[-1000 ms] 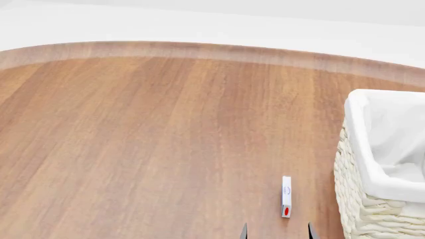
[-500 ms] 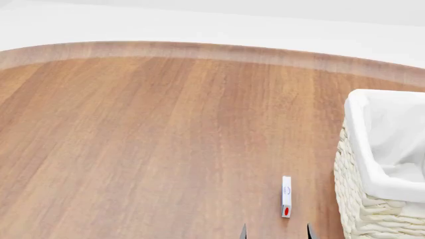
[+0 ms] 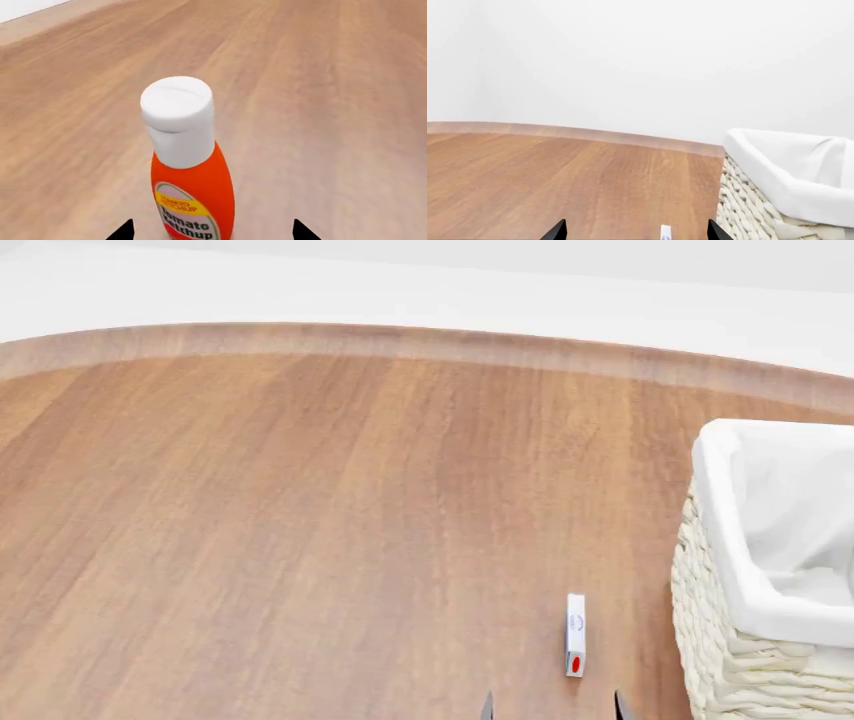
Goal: Pick up the ketchup, and put it in the basket.
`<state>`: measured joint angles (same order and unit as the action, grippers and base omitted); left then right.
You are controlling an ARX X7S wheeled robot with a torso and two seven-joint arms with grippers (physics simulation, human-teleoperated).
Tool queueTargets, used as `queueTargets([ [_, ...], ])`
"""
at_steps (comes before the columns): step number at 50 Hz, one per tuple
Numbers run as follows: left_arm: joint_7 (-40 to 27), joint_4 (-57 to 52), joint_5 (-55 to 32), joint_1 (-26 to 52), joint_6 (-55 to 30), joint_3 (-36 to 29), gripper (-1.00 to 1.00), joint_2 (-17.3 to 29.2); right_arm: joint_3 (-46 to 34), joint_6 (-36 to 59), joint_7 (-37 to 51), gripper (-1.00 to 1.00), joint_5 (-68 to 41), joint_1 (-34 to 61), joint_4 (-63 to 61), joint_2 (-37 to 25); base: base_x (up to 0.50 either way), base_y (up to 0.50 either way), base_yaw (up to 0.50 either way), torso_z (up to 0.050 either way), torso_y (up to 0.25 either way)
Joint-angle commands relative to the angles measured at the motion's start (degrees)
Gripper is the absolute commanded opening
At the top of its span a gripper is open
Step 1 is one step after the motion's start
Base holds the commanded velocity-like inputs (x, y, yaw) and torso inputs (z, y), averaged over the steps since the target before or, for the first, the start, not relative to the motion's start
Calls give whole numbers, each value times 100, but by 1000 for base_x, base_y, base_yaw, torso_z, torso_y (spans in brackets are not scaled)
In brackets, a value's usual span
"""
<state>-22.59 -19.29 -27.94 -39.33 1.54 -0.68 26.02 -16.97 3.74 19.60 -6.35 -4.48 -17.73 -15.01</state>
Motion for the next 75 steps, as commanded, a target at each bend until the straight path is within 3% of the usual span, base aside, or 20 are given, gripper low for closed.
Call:
queueTargets([
  [1, 57, 292, -76, 200, 67, 123, 100, 45, -27, -19, 13, 100, -26, 19, 44, -13, 0, 0, 0, 0, 0],
  [18, 609, 1170, -202, 699, 239, 70, 100, 124, -79, -21, 48, 100, -37, 38, 70, -35, 0, 0, 0, 0, 0],
  [34, 1539, 2707, 292, 1294, 1422, -200, 100, -86, -124, -35, 65, 100, -62, 47, 77, -65, 0, 0, 0, 0, 0],
  [50, 2006, 4235, 692, 1884, 2825, -165, 100, -394, -200, -32, 56, 100, -98, 86, 132, -72, 0, 0, 0, 0, 0],
  [64, 2444, 6036, 861, 2801, 3846, -158, 100, -686, -277, -36, 58, 100, -108, 116, 180, -70, 0, 0, 0, 0, 0],
  [75, 3273, 8752, 769, 4082, 5042, -45, 100, -1041, -303, -33, 64, 100, -133, 132, 179, -92, 0, 0, 0, 0, 0],
])
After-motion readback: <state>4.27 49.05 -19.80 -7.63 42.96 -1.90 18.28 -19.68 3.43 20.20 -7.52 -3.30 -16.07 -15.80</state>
